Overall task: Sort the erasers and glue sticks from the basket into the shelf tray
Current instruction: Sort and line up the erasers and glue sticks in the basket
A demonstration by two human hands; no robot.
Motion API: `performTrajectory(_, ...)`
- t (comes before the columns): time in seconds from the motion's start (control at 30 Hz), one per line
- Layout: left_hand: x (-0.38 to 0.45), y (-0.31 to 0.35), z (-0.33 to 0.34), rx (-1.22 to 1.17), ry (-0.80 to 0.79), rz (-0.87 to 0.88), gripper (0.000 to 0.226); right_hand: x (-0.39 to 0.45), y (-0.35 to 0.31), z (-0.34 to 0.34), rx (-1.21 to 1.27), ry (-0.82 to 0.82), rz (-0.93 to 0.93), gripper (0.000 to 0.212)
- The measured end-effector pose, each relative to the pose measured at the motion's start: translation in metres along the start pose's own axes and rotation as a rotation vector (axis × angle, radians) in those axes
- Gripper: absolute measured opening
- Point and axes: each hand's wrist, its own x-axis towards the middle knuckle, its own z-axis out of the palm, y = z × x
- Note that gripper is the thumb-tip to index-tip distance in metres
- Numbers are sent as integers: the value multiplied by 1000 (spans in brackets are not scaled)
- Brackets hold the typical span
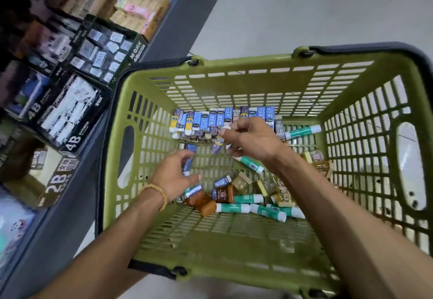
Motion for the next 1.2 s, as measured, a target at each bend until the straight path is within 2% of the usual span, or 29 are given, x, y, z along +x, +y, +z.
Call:
performTrajectory(0.1,12,-2,9,191,-59,7,75,0,1,-2,25,11,-1,28)
performTrajectory(0.27,26,-8,23,174,-133,-83,88,3,2,-8,71,41,15,27)
performTrajectory(0.37,32,-12,30,67,-152,-14,76,1,2,-13,75,50,14,22)
performTrajectory(0.47,36,-18,37,118,-158,97,57,-1,2,-16,76,51,25,18)
performTrajectory(0.6,38,-22,46,147,-250,150,57,0,5,-18,96,75,45,20)
performTrajectory(0.77,37,-12,53,67,-390,163,81,1,6,-19,87,80,47,18)
performTrajectory(0.87,37,-5,56,149,-446,217,93,0,6,-19,82,76,48,18)
performTrajectory(1.03,35,8,63,340,-464,367,81,0,8,-22,72,81,62,20)
performTrajectory(1.2,35,9,71,332,-319,408,51,0,9,-24,73,90,69,24)
